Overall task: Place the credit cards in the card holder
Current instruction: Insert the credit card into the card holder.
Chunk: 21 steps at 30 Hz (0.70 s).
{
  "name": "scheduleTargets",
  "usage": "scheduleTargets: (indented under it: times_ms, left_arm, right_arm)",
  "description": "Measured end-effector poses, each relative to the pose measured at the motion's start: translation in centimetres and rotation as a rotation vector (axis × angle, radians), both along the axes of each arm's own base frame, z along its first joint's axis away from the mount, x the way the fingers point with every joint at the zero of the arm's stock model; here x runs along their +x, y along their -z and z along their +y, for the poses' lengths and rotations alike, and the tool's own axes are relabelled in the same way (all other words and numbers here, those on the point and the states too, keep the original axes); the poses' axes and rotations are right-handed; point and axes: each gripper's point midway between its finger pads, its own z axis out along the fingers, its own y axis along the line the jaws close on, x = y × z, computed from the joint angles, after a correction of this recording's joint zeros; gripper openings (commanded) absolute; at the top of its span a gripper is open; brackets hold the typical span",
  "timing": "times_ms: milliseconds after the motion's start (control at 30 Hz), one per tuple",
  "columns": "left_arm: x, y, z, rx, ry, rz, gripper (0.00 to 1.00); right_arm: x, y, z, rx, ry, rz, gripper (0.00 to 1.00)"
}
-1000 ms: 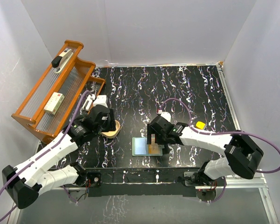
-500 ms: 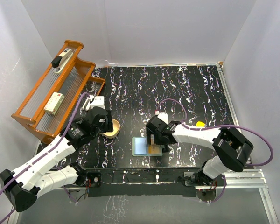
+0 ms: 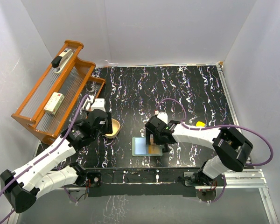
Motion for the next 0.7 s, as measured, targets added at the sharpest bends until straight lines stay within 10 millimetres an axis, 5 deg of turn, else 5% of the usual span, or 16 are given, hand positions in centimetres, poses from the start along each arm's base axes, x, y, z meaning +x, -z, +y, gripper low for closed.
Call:
scheduleTargets:
  times_ms: [367, 700]
  left_arm:
    - [-0.1, 1.3, 0.1, 0.017, 0.005, 0.012, 0.55]
    - [-0.1, 1.5, 0.2, 0.026, 0.009, 0.010, 0.53]
  right_arm:
    - [-0.4, 0.4, 0.3, -0.013, -0.017, 0.006, 0.97]
    - [-0.1, 0.5, 0.4, -0.033, -0.021, -0.008, 0.82]
